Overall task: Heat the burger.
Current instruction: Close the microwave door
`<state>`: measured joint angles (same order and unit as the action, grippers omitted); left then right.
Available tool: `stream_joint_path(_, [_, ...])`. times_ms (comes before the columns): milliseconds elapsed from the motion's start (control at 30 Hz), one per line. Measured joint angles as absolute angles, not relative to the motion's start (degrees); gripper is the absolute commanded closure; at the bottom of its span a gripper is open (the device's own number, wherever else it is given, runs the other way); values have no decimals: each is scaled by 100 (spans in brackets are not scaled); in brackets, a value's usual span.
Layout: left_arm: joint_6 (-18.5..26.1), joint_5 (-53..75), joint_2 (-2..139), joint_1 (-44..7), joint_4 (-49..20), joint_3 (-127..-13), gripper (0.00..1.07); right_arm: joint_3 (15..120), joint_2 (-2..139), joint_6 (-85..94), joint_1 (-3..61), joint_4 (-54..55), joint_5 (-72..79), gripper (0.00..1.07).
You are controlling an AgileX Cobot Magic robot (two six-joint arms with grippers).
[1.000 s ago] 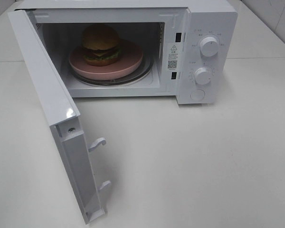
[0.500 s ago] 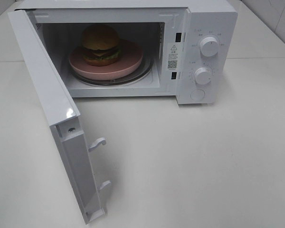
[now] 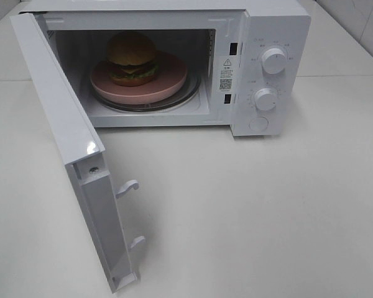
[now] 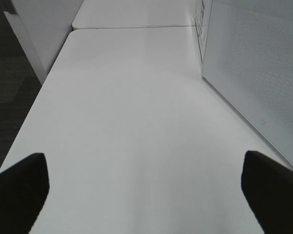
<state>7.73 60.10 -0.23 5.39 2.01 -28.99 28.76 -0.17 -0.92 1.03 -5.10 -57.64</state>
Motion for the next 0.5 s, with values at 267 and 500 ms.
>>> stream_joint_path(267, [773,6010,-23,539,201,-2899,1,2876,-17,-92,103,-510,-5764,60])
stream_joint_path(500, [773,6010,-23,539,201,-2899,1,2876,-17,-92,103,-510,-5764,67])
